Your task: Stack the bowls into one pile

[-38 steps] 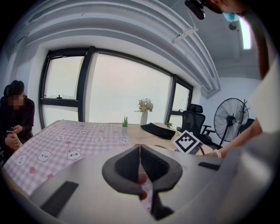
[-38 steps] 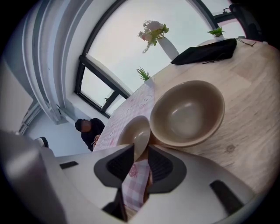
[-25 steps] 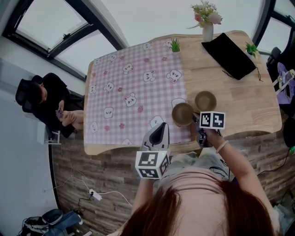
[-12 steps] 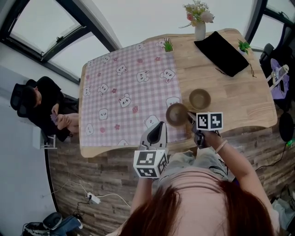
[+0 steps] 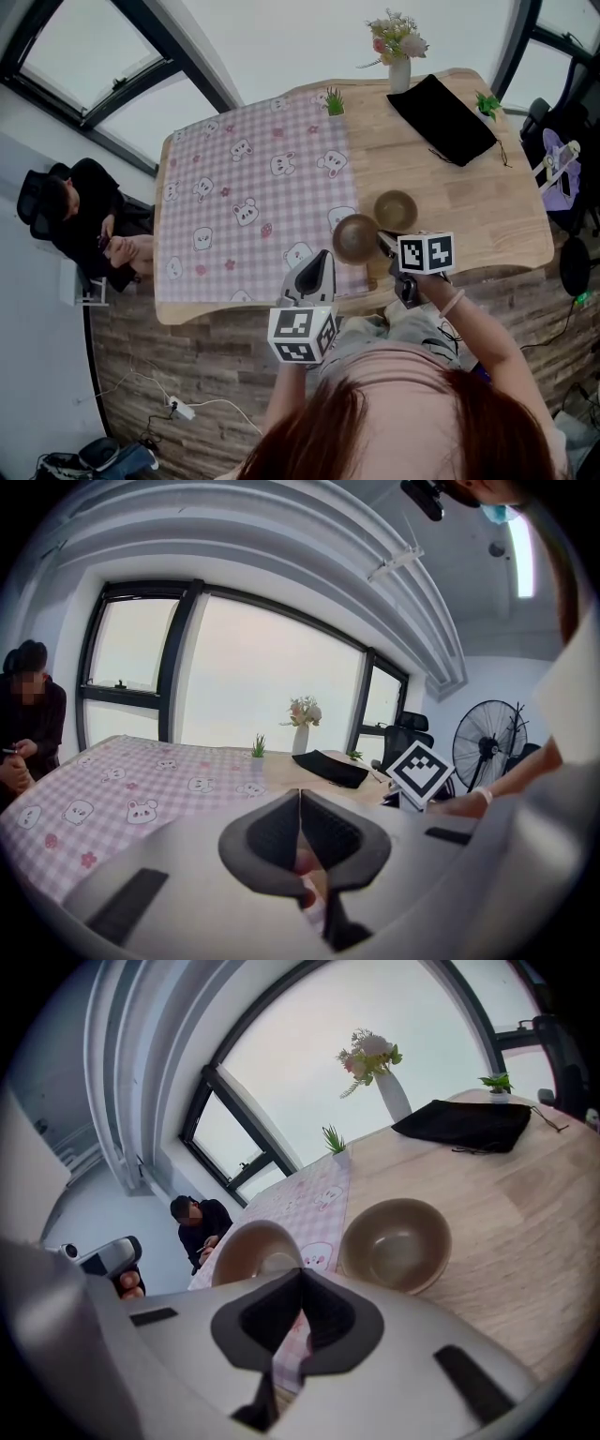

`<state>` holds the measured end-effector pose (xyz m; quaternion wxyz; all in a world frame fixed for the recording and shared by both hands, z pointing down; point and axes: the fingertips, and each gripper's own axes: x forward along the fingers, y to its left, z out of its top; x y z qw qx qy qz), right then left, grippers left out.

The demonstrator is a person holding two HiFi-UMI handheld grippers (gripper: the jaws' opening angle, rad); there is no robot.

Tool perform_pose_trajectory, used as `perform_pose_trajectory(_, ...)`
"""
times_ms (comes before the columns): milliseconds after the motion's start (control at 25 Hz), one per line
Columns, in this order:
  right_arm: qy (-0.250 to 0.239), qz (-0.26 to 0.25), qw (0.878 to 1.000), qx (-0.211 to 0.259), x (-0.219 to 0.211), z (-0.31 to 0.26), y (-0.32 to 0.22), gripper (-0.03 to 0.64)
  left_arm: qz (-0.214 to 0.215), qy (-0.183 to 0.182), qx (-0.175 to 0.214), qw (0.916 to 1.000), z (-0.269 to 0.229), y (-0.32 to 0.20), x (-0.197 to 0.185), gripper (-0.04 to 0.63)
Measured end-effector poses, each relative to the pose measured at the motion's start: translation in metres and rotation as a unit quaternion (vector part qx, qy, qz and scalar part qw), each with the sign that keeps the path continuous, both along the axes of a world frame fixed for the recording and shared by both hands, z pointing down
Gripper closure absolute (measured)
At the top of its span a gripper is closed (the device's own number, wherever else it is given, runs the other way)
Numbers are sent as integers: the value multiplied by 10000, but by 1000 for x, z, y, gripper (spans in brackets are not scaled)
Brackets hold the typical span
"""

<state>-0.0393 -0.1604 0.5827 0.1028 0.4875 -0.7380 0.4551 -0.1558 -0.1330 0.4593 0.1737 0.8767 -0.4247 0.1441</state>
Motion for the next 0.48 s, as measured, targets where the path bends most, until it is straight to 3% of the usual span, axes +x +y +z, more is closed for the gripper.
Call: perform_pose_trajectory(480, 124, -112, 9998, 75, 36, -15, -14, 611, -170, 17, 12, 9999, -10, -14, 21, 584)
